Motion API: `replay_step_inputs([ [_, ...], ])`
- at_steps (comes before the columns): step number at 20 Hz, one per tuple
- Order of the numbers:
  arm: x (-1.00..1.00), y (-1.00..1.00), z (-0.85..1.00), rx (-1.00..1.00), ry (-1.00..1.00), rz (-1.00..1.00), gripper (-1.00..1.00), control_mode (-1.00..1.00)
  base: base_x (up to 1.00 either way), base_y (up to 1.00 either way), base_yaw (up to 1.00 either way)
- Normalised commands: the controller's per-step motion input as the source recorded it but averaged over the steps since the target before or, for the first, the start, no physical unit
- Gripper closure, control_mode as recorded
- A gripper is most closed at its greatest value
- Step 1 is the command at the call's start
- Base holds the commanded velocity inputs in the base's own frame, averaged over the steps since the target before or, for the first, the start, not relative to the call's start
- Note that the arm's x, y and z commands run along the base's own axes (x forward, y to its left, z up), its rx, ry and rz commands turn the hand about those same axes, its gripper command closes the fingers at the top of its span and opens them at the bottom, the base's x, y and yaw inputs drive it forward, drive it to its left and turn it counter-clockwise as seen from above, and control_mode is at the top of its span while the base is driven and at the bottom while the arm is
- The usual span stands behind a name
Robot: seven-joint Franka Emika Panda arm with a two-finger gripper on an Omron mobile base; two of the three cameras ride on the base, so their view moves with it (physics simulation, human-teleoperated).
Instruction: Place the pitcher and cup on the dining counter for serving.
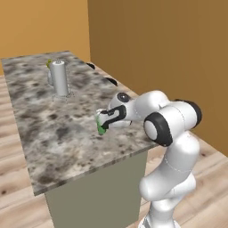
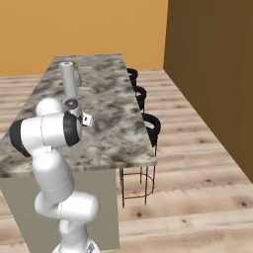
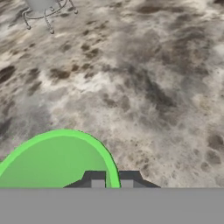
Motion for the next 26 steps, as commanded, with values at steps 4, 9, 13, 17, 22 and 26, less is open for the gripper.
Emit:
replay_step_inputs([
  [4, 0.00, 0.11, -0.08, -0.07, 0.00, 0.00, -1.00, -1.00, 0.00, 0.00, 0.00],
  [9, 0.00, 0.02, 0.06, 0.00, 0.00, 0.00, -1.00, -1.00, 0.00, 0.00, 0.00],
  [13, -0.04, 0.00, 0.45, 0.00, 0.00, 0.00, -1.00, -1.00, 0.00, 0.00, 0.00],
  [17, -0.12, 0.00, 0.81, 0.00, 0.00, 0.00, -1.00, -1.00, 0.00, 0.00, 0.00],
  [22, -0.57, -0.04, 0.93, 0.00, 0.00, 0.00, -1.00, -1.00, 0.00, 0.00, 0.00],
  [26, -0.98, -0.08, 0.78, 0.00, 0.01, 0.00, -1.00, -1.00, 0.00, 0.00, 0.00],
])
